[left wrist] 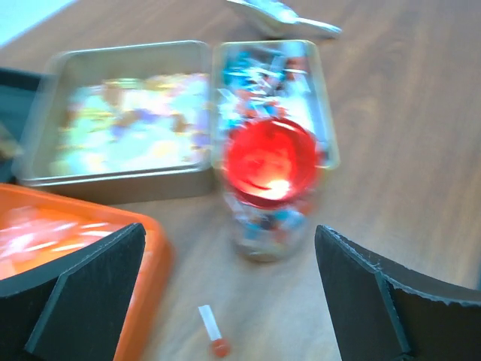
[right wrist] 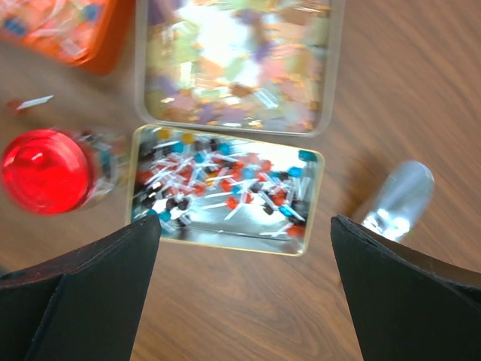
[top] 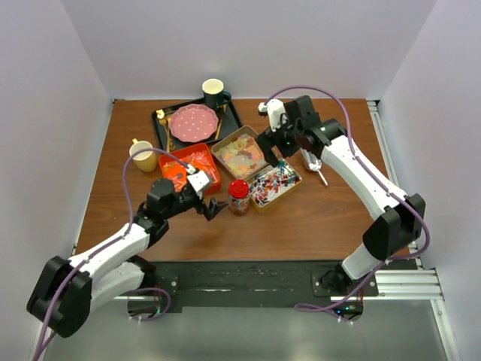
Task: Pack the candies
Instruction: Reset both arms
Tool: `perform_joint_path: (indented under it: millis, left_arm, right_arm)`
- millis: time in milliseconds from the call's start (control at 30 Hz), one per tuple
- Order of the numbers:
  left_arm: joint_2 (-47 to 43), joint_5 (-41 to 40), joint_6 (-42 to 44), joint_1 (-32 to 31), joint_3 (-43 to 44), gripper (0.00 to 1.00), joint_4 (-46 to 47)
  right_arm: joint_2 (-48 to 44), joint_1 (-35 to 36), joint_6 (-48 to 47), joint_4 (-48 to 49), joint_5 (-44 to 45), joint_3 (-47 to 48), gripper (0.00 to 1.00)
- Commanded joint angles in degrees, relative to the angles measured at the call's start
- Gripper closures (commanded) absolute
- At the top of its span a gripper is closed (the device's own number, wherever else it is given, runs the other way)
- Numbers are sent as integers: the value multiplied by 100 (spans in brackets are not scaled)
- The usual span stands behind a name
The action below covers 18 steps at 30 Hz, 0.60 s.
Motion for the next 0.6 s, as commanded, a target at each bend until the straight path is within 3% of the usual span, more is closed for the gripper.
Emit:
perform_joint_path:
  millis: [0,100,267,367,567]
  left_arm:
    - [-274,-1322,340,284,873,0,-1401]
    - [-222,-2326,173,477,1277,0,-1279]
    - [305,-2425,-72,1321,1909,0,-1006]
    - [648,-2584,-328,1585,2261,0,-997]
    - [1123,-2418,119,1586,2718,0,-892]
  right_arm:
    - [-720,19,652,768,1362,-523,1]
    - [-1213,19,706,936,2076,-831,1]
    - [-1924,19,619,1095,2621,-1244,1]
    - [-2206,10,374,1148,2439,-1525,1]
    - [-2778,-236,196,1043,1972,-1886,1]
